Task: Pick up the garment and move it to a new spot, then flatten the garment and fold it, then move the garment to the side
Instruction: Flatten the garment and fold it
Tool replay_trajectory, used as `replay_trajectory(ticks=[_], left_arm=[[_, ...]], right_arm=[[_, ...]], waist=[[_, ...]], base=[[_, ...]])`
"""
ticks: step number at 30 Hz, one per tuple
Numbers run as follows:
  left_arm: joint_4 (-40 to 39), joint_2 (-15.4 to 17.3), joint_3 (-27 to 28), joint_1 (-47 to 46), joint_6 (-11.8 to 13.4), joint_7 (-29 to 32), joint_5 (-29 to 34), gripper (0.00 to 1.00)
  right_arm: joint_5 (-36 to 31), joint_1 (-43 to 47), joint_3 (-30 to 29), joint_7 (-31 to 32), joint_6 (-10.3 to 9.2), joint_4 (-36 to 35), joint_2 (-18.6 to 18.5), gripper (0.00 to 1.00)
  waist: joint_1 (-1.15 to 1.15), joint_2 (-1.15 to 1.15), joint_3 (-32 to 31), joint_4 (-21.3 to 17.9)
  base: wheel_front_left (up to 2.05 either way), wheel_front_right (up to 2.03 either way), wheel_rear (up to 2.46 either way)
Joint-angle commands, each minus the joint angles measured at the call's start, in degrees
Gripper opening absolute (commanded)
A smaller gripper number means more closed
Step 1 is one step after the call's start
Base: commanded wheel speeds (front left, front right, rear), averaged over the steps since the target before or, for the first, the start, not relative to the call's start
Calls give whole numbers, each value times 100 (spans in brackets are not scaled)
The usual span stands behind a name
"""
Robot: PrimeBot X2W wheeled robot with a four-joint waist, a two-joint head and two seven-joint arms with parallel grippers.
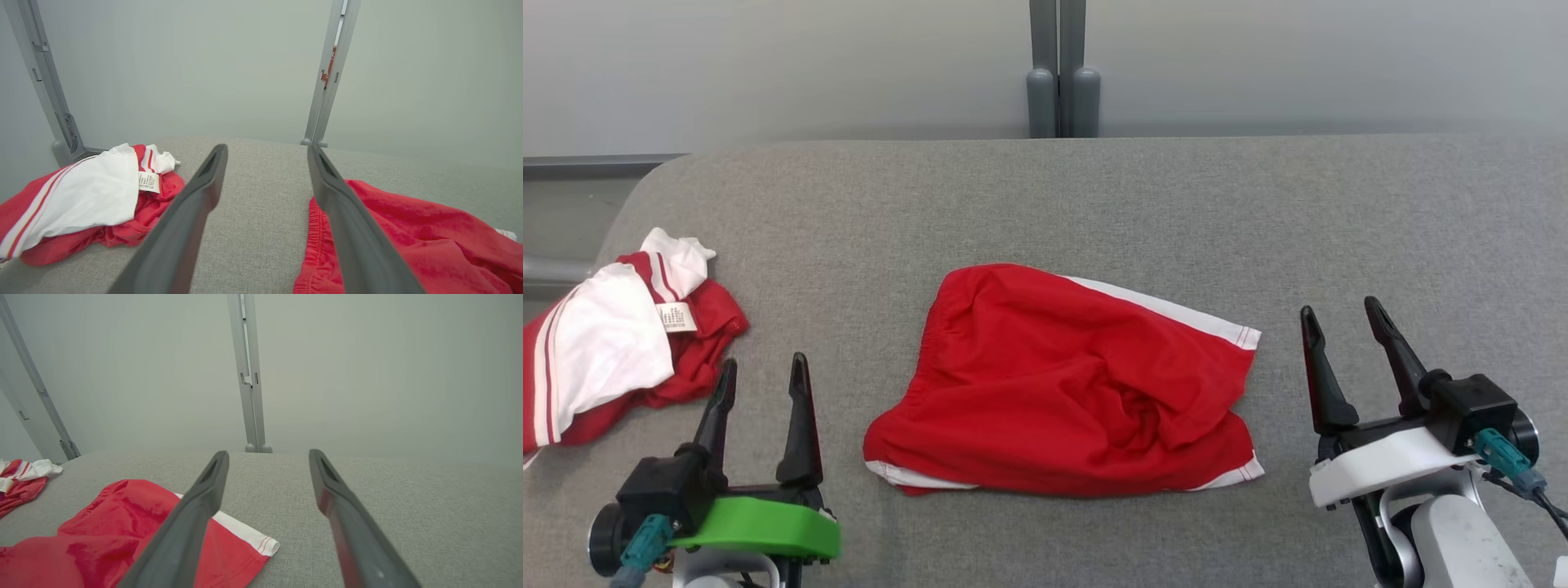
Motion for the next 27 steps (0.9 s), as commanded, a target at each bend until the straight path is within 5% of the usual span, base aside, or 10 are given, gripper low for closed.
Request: replay_trajectory(ticks=[1, 7, 15, 24, 25, 27], left_arm=[[17, -59, 82, 106, -83, -1, 130, 100], [145, -423, 331, 135, -496, -3, 464, 100], [417, -807, 532, 24, -935, -4, 781, 100], [630, -1171, 677, -47, -1280, -4, 1017, 100], [648, -1204, 702, -52, -1298, -4, 1044, 100], [688, -1257, 744, -32, -1348, -4, 1091, 100]], right_arm=[[27, 37, 29, -17, 2, 67, -2, 100], [292, -85, 445, 15, 2, 506, -93, 100], [879, -631, 1703, 1324, 2, 1213, -662, 100], [1137, -932, 1889, 2592, 2, 1679, -777, 100], [1101, -945, 1823, 2621, 2, 1704, -784, 93], [967, -961, 1626, 2547, 2, 1733, -773, 6]], waist=[[0, 0, 6, 16], [0, 0, 60, 200], [0, 0, 170, 642], [0, 0, 259, 1096], [0, 0, 273, 1146], [0, 0, 291, 1225]], base=[[0, 0, 0], [0, 0, 0], [0, 0, 0], [0, 0, 0], [0, 0, 0], [0, 0, 0]])
